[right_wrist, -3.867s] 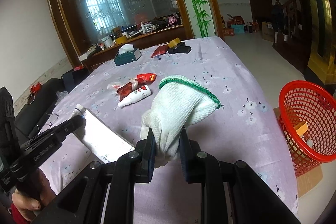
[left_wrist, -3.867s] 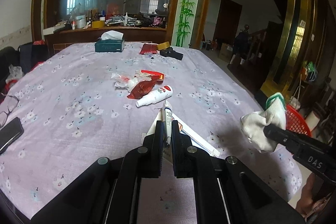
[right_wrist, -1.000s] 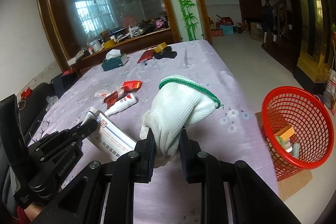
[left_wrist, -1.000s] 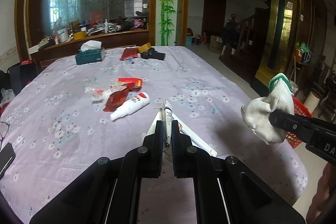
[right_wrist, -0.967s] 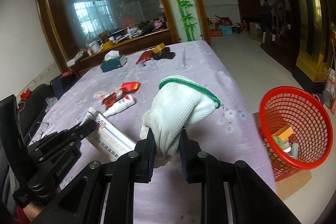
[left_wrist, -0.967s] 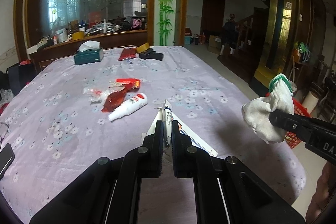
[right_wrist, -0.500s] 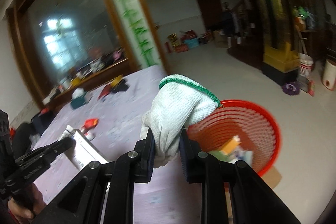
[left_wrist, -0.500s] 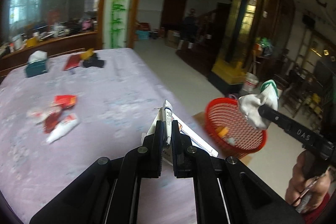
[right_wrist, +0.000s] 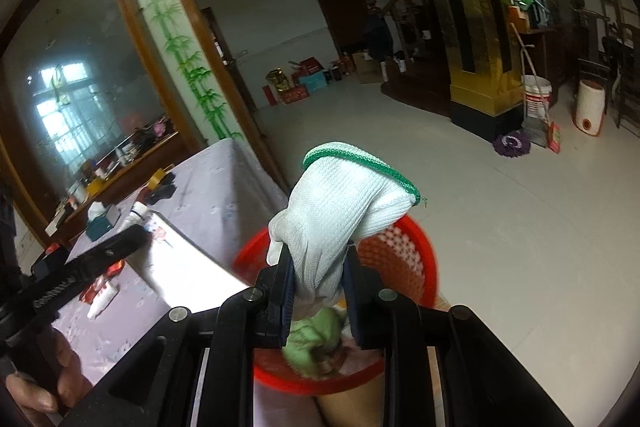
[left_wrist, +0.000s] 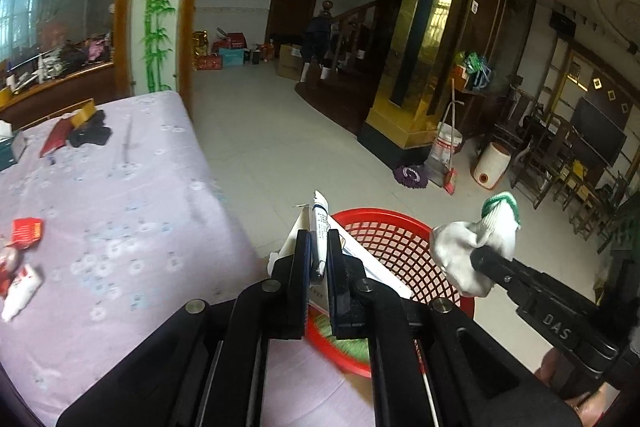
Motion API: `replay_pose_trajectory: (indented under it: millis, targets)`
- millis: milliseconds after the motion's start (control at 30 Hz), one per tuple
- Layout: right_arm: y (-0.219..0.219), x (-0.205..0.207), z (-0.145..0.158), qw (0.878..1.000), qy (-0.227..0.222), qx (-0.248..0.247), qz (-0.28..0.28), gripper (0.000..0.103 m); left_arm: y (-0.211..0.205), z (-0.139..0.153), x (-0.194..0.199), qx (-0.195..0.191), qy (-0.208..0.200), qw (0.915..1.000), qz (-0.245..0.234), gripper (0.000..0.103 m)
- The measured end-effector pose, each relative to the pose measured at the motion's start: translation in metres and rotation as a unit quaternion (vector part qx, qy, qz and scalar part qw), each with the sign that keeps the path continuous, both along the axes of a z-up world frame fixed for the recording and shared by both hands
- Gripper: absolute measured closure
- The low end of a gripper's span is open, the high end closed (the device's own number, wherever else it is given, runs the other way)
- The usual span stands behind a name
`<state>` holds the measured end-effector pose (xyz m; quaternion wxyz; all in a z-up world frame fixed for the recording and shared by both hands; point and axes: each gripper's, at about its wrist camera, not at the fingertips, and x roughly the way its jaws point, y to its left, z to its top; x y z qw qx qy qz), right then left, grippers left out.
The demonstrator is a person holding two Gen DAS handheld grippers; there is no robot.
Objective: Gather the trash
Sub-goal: 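Carry the leaflet and glove over the wastebasket and open both tools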
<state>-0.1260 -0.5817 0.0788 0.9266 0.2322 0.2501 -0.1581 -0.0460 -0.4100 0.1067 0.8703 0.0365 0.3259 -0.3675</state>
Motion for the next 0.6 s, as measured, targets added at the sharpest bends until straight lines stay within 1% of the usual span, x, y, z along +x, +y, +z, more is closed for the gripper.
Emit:
replay_pose_trajectory:
  millis: [33, 67, 100, 133, 167, 200, 233, 367, 467, 600]
  targets:
    - [-0.005, 0.001, -0.001, 1.000, 0.002, -0.001, -0.005, 0.075, -0.009, -0.005, 0.001, 0.004, -0.002, 1.0000, -0.002, 0.094]
    - [-0.009, 0.002, -0.003, 1.000, 0.006, -0.002, -0.010, 0.074, -0.014, -0.009, 0.002, 0.009, -0.001, 1.0000, -0.003, 0.079]
    - [-0.011, 0.005, -0.005, 1.000, 0.009, -0.003, -0.011, 0.073, -0.020, -0.014, 0.004, 0.018, 0.004, 0.9998, -0.004, 0.054]
    - [-0.015, 0.011, -0.008, 1.000, 0.016, -0.003, -0.011, 0.069, -0.021, -0.017, 0.004, 0.021, 0.008, 0.9997, -0.004, 0.042]
    - [-0.018, 0.016, -0.012, 1.000, 0.027, 0.000, -0.008, 0.065, -0.020, -0.019, 0.003, 0.021, 0.009, 0.9997, -0.001, 0.034]
    - [-0.019, 0.021, -0.016, 0.999, 0.037, 0.005, -0.001, 0.056, -0.017, -0.019, 0.001, 0.019, 0.005, 0.9998, 0.000, 0.034]
    - [-0.021, 0.023, -0.019, 0.999, 0.043, 0.010, 0.001, 0.055, -0.016, -0.018, -0.001, 0.021, 0.001, 0.9998, -0.001, 0.034]
    - [-0.019, 0.013, -0.018, 0.999, 0.032, 0.012, -0.005, 0.055, 0.008, -0.012, -0.005, 0.029, -0.015, 0.9994, 0.013, 0.034]
    - [-0.011, 0.008, -0.010, 1.000, 0.016, 0.006, -0.008, 0.055, 0.034, -0.012, -0.007, 0.030, -0.013, 0.9991, 0.027, 0.034]
    - [0.010, 0.009, -0.003, 1.000, 0.009, 0.005, 0.012, 0.055, 0.069, -0.013, -0.012, 0.039, -0.016, 0.9980, 0.047, 0.034]
